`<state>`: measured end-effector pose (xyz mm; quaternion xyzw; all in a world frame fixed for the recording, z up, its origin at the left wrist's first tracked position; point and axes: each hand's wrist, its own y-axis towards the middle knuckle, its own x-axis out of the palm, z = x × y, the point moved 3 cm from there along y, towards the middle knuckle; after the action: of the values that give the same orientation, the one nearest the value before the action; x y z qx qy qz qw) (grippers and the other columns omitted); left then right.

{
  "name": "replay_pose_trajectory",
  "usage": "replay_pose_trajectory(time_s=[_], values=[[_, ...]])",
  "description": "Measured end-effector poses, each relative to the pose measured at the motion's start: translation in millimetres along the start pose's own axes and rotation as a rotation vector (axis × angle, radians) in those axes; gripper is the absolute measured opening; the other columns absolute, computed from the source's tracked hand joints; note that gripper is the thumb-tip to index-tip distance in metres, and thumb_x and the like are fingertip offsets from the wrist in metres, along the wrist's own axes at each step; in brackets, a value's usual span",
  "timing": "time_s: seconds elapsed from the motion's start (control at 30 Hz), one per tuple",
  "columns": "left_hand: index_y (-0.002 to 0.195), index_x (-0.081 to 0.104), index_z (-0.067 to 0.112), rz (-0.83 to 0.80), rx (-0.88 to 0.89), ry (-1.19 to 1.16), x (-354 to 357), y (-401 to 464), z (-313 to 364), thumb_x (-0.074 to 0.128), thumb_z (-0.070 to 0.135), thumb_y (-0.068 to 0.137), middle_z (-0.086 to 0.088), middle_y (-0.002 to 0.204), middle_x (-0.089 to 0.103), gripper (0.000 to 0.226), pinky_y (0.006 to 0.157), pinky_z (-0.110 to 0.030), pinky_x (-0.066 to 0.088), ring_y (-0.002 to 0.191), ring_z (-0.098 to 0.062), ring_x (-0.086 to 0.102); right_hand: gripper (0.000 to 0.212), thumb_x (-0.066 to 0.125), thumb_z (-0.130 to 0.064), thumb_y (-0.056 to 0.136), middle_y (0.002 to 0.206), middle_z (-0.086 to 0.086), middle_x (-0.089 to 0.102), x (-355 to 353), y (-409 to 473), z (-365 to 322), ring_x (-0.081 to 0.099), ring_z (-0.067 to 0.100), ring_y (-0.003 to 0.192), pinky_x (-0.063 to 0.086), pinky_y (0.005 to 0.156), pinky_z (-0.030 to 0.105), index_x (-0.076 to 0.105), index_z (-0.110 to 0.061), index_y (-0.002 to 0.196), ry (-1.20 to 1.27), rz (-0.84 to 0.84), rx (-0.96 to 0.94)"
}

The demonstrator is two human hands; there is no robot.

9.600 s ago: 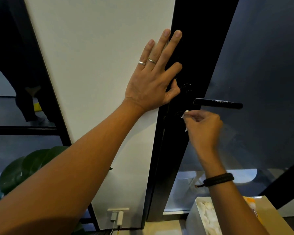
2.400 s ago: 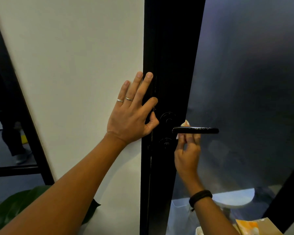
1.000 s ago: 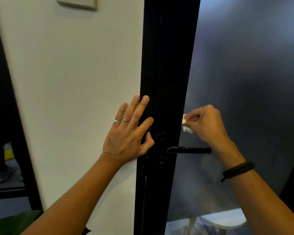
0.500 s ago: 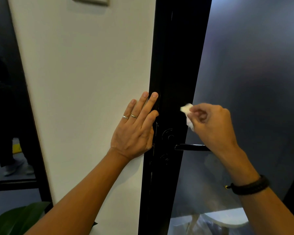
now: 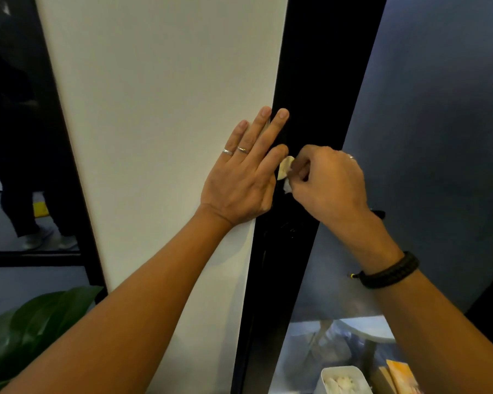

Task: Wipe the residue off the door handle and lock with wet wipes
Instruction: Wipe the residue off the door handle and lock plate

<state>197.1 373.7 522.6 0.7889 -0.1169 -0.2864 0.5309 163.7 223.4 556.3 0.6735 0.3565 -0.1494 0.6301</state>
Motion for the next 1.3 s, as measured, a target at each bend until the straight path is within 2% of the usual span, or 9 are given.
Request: replay_pose_trajectory(time_s=[0.1,0.2,0.37,0.57,0.77,0.93,1.03,1.17,1.3], values=[[0.122,0.067,0.012,-0.014,-0.005,0.008,0.6,-0.6,-1.6,0.054,0.018,0.099,-0.020,0.170,0.031,0.027,0.133,-0.053,0.020,0.161,-0.039,0.023,0.005,0.071,-0.022,0.096,0.079,-0.010,0.065,-13.8,-37.9,4.9,0.063,0.013,0.070,0.057,0.067,0.037,0.068,-0.021,0.099,0.305,0.285,0.070],[0.123,0.066,0.013,0.002,0.002,0.007,0.3,-0.6,-1.4,0.052,0.019,0.099,-0.020,0.170,0.032,0.029,0.132,-0.054,0.020,0.160,-0.039,0.024,0.011,0.071,-0.011,0.098,0.085,-0.002,0.066,3.5,-105.5,2.1,0.064,0.015,0.072,0.054,0.063,0.030,0.070,-0.015,0.109,0.543,0.391,0.140],[0.123,0.066,0.015,-0.004,-0.003,0.001,3.6,-7.8,1.9,0.048,0.022,0.100,-0.021,0.169,0.033,0.029,0.133,-0.053,0.017,0.160,-0.042,0.025,0.024,0.074,-0.009,0.095,0.093,-0.001,0.071,98.7,-183.1,-4.6,0.069,0.014,0.079,0.059,0.062,0.038,0.070,-0.028,0.110,0.701,0.332,0.365],[0.126,0.068,0.015,-0.025,0.027,0.045,21.1,-47.2,14.9,0.053,0.020,0.099,-0.019,0.169,0.034,0.031,0.133,-0.051,0.018,0.160,-0.040,0.025,0.024,0.072,-0.007,0.097,0.097,0.001,0.067,136.0,-142.9,-4.1,0.068,0.013,0.082,0.058,0.069,0.023,0.076,-0.008,0.121,0.706,0.446,0.402],[0.142,0.060,0.009,0.022,-0.012,0.049,22.2,-47.1,15.8,0.050,0.020,0.104,-0.018,0.168,0.036,0.040,0.134,-0.049,0.017,0.159,-0.040,0.027,0.007,0.076,-0.002,0.091,0.088,-0.002,0.067,176.7,-184.4,15.3,0.065,0.006,0.077,0.058,0.067,0.029,0.077,-0.009,0.094,0.649,0.349,0.413],[0.141,0.058,0.010,0.023,-0.021,0.049,23.6,-47.2,16.1,0.055,0.020,0.103,-0.019,0.167,0.038,0.040,0.133,-0.049,0.016,0.158,-0.041,0.030,0.008,0.070,-0.003,0.095,0.088,-0.003,0.062,179.7,-188.4,14.2,0.061,0.007,0.076,0.049,0.065,0.015,0.071,-0.010,0.091,0.636,0.268,0.374],[0.138,0.058,0.011,0.034,-0.017,0.040,22.7,-47.1,17.4,0.052,0.021,0.104,-0.019,0.167,0.039,0.036,0.133,-0.050,0.017,0.157,-0.042,0.031,0.016,0.071,-0.003,0.093,0.081,0.000,0.060,177.1,-181.8,36.2,0.058,0.013,0.069,0.050,0.060,0.027,0.064,-0.013,0.083,0.595,0.227,0.334],[0.139,0.055,0.014,0.040,-0.023,0.037,23.6,-47.0,18.7,0.053,0.023,0.104,-0.019,0.166,0.039,0.037,0.133,-0.050,0.017,0.157,-0.042,0.031,0.016,0.070,-0.006,0.097,0.080,0.007,0.066,176.7,-199.7,109.9,0.066,0.028,0.074,0.059,0.068,0.054,0.062,-0.015,0.087,0.668,0.295,0.619],[0.137,0.056,0.014,0.051,-0.020,0.037,24.0,-47.5,18.6,0.056,0.022,0.102,-0.020,0.166,0.039,0.036,0.133,-0.050,0.016,0.157,-0.043,0.031,0.011,0.071,-0.005,0.096,0.086,0.007,0.066,167.4,-201.8,105.6,0.066,0.025,0.078,0.060,0.070,0.042,0.063,-0.013,0.094,0.662,0.343,0.529]])
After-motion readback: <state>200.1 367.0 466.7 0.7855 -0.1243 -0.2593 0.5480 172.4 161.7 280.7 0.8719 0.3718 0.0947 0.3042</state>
